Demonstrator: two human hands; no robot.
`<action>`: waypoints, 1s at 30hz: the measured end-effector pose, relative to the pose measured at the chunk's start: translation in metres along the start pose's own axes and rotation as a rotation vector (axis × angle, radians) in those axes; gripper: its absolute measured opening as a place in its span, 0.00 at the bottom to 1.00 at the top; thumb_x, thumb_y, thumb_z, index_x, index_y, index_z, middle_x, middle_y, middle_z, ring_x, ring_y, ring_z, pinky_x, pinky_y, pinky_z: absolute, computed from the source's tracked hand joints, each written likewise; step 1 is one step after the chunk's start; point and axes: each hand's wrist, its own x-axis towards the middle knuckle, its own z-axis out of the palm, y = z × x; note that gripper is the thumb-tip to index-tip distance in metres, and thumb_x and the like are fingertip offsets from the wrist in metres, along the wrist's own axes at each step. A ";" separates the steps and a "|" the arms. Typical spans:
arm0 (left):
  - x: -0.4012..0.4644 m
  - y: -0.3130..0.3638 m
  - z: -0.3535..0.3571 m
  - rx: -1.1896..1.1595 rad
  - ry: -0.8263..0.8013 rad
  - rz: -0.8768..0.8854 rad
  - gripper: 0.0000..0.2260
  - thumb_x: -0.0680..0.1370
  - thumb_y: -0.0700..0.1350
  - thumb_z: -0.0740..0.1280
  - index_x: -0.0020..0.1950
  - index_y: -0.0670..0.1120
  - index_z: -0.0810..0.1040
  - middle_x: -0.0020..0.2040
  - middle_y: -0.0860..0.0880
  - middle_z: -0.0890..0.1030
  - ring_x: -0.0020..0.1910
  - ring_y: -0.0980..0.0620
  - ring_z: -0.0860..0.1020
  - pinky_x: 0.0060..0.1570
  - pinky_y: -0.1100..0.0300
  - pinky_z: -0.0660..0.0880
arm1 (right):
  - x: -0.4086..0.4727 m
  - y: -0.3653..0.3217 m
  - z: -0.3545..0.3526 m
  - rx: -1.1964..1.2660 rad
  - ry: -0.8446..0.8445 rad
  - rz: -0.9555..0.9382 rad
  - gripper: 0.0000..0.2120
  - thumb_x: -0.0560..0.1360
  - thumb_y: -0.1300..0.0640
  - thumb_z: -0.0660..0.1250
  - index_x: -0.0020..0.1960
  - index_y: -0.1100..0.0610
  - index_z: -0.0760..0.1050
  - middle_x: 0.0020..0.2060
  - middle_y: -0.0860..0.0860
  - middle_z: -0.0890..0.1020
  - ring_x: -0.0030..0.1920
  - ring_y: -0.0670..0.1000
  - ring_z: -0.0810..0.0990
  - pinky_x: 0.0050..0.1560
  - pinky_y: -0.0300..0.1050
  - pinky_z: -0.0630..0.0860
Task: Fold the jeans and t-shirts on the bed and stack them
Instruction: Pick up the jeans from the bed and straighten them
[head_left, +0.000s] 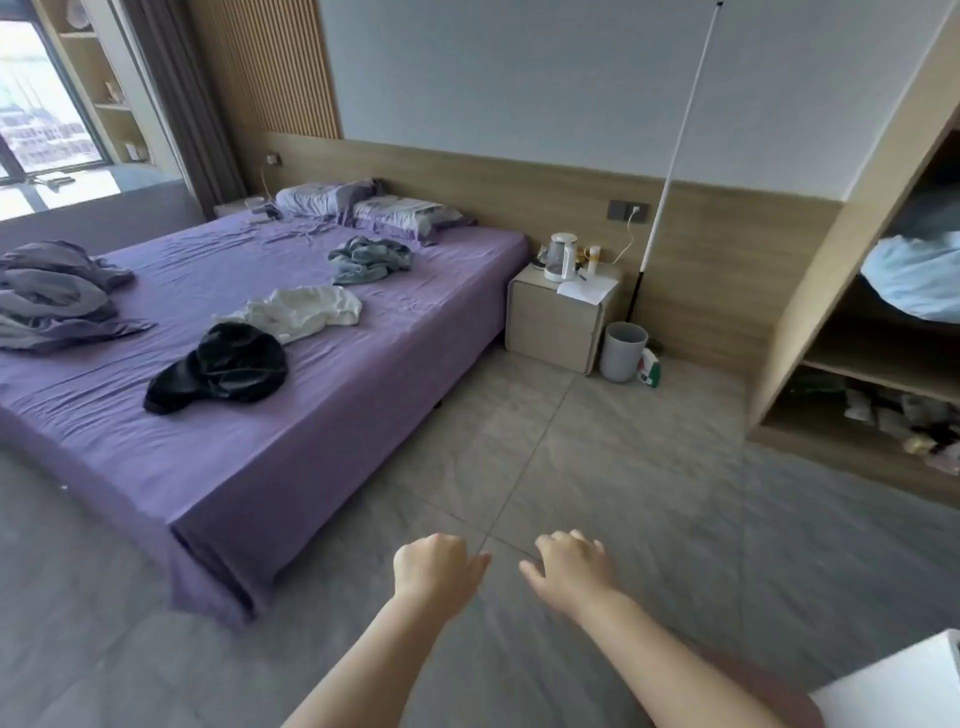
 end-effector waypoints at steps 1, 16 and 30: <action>0.002 -0.003 0.001 -0.006 -0.016 0.004 0.23 0.77 0.64 0.53 0.47 0.47 0.78 0.49 0.50 0.82 0.50 0.47 0.80 0.42 0.58 0.69 | 0.002 -0.002 0.002 0.012 -0.010 0.010 0.21 0.76 0.40 0.54 0.57 0.54 0.73 0.57 0.53 0.78 0.60 0.55 0.73 0.57 0.49 0.68; 0.073 0.013 0.013 0.087 -0.085 0.009 0.23 0.78 0.64 0.53 0.44 0.48 0.77 0.48 0.49 0.82 0.49 0.46 0.80 0.42 0.57 0.64 | 0.074 0.019 0.006 0.016 -0.092 -0.023 0.22 0.78 0.40 0.52 0.57 0.55 0.74 0.57 0.54 0.78 0.60 0.56 0.74 0.58 0.49 0.68; 0.176 0.065 -0.005 0.037 -0.100 -0.160 0.21 0.78 0.64 0.52 0.39 0.50 0.74 0.46 0.49 0.82 0.48 0.47 0.79 0.48 0.55 0.64 | 0.192 0.105 -0.020 -0.004 -0.106 -0.121 0.22 0.77 0.40 0.55 0.58 0.54 0.73 0.59 0.53 0.76 0.61 0.56 0.73 0.59 0.50 0.67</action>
